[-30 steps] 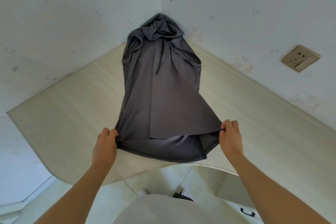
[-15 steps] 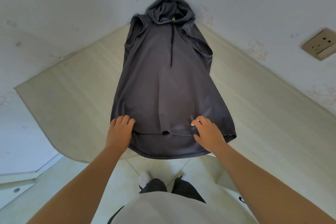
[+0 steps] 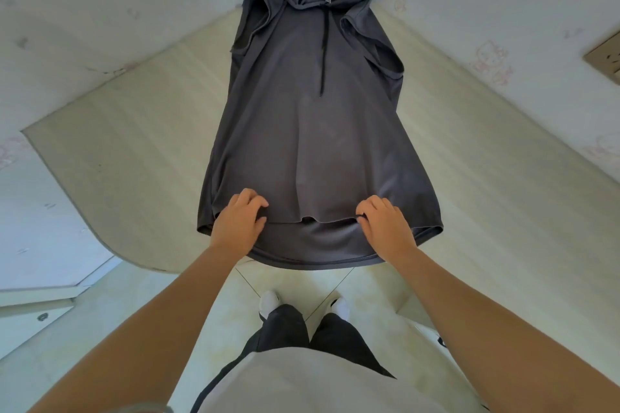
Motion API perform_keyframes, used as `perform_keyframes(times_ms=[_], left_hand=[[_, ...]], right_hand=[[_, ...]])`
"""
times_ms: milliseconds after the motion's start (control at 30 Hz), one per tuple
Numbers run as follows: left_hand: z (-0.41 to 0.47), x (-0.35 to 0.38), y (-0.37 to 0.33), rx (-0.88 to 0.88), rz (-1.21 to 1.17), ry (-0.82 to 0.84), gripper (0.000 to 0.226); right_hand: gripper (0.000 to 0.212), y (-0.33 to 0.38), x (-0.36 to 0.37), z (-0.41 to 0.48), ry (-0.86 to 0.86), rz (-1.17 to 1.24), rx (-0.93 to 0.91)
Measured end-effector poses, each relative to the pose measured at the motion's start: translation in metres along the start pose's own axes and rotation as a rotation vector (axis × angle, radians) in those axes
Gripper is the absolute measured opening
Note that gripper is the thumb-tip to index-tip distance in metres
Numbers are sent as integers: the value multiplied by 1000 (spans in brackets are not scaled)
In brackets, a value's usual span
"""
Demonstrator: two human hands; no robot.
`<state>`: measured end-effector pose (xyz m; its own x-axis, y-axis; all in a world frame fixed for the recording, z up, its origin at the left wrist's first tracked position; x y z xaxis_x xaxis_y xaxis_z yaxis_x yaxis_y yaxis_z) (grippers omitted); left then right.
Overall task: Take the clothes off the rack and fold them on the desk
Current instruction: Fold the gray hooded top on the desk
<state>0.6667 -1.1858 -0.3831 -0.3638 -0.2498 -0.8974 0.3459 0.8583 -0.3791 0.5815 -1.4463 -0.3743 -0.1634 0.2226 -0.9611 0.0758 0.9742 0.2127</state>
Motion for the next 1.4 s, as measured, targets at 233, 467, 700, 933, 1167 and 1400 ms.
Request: perform_keyframes(times_ms=[233,467,700,933,1167,1400], left_hand=[[8,4,-12,-59,76,71,68],[14,3,-26,-44,182,-139,24],[16,-62,-32,-120,-87,-348,17],[-71,-105,-60,82,-155,-696,11],[-96,12,-13,174,260,-161,17],[-92,21,-22,185,270,154,16]], right_hand=[[9,-20,-10,4,-44,444,352],[14,-24,-45,5,-254,605,391],[15,-30,-79,11,-17,105,251],[23,15,-143,-62,-769,200,117],[30,-10,-23,-84,-56,78,24],[26,-18,-7,-83,314,40,8]])
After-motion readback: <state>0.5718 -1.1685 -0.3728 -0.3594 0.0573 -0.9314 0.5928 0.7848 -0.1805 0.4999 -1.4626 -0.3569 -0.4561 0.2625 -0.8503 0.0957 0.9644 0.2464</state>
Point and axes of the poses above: each hand's wrist, its own z-axis towards the middle knuckle, its own x-axis out of the palm, y = z × x, the point moved 7 cm from there along z, towards the middle knuckle, and after that the axes turned 1 degree about y, right-handed, at the moved point
